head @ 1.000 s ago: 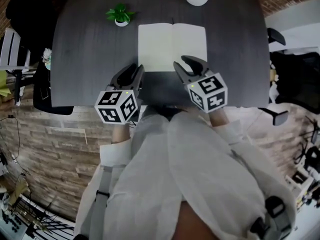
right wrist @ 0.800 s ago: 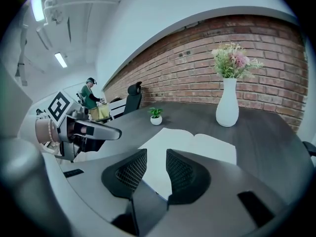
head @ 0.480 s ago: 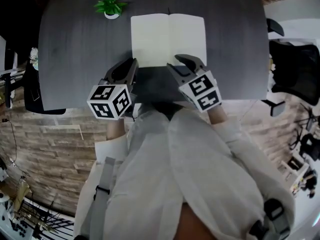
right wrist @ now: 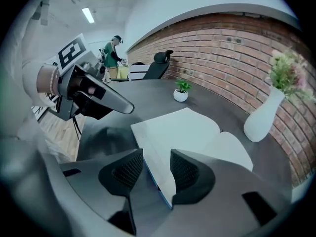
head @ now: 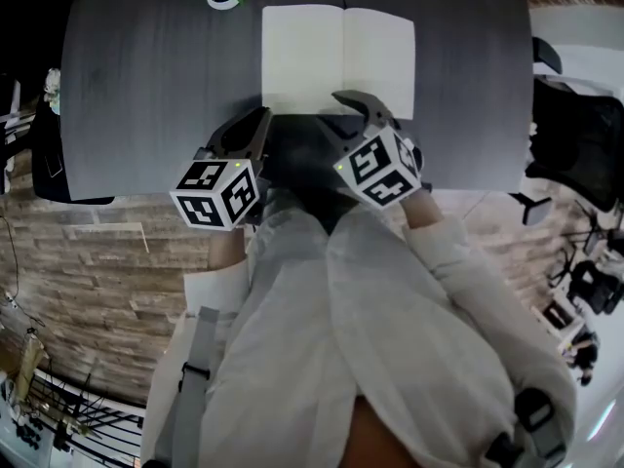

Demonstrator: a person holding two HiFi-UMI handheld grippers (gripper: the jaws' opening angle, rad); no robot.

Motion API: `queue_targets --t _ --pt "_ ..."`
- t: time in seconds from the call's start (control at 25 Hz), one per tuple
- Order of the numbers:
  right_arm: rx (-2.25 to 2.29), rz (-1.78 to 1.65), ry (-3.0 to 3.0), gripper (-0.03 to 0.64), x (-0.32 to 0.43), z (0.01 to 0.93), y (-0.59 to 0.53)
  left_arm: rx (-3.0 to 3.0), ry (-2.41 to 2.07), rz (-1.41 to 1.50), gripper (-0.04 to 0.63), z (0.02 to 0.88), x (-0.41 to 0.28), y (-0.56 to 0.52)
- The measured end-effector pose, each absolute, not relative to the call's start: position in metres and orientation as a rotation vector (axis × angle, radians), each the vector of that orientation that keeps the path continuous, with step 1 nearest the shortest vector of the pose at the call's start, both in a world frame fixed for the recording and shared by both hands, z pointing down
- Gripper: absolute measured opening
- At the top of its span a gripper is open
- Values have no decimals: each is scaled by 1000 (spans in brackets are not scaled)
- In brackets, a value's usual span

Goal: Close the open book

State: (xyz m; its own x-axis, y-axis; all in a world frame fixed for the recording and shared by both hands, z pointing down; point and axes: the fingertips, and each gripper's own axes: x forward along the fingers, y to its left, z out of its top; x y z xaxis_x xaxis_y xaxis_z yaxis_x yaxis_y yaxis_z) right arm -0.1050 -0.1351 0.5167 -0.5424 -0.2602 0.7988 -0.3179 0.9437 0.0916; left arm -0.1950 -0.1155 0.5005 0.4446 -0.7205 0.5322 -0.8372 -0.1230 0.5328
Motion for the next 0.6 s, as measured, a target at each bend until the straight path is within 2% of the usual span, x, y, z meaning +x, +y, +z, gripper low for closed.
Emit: queue_targets --t 0.24,0.6 --pt "358 -36 -2083 186 -103 535 -139 1867 -1293 180 29 508 -196 -109" --pt "237 -195 -2017 196 -107 539 -137 1861 -1262 178 29 514 -197 -104"
